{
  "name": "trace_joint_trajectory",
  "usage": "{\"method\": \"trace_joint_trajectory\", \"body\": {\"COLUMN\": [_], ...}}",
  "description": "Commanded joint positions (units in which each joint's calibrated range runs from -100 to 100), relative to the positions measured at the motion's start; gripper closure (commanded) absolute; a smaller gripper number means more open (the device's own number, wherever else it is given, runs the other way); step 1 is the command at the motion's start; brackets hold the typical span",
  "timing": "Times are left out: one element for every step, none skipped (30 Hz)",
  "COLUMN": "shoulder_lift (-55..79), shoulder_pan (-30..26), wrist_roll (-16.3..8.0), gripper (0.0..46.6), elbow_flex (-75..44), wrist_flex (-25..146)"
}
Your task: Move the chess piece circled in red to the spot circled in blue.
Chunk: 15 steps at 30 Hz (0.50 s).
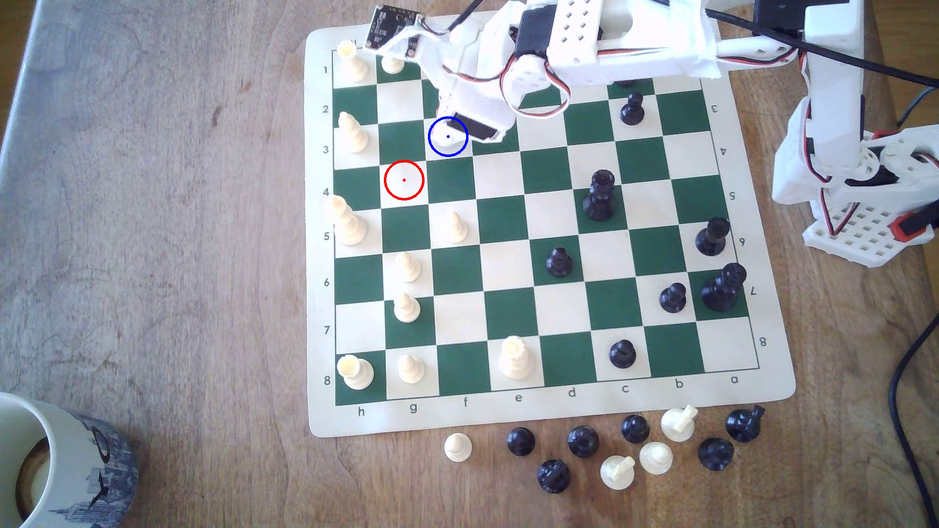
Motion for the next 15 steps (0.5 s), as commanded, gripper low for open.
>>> {"method": "trace_joint_trajectory", "body": {"shoulder_lift": [-0.53,-0.19,0.57,0.82,0.99,0.99,0.91,0.74,0.65,0.57,0.49,0.23,0.15,-0.02,-0.36], "shoulder_pan": [-0.56,-0.56,-0.41,-0.33,-0.25,-0.25,-0.17,-0.17,-0.09,-0.02,0.06,0.22,0.37,0.45,0.61], "wrist_roll": [0.10,0.10,0.10,0.15,0.15,0.24,0.29,0.39,0.49,0.54,0.59,0.68,0.68,0.78,0.83], "gripper": [44.9,44.9,44.9,44.9,44.9,44.9,44.9,44.9,45.1,45.2,45.2,45.3,45.3,45.3,45.3], "elbow_flex": [-1.01,-1.01,-1.46,-1.65,-1.83,-1.92,-2.01,-2.01,-2.10,-2.10,-2.10,-2.10,-2.10,-2.10,-2.19], "wrist_flex": [-0.03,-0.20,-0.36,-0.36,-0.36,-0.36,-0.36,-0.36,-0.28,-0.11,-0.11,-0.03,-0.03,-0.03,-0.03]}}
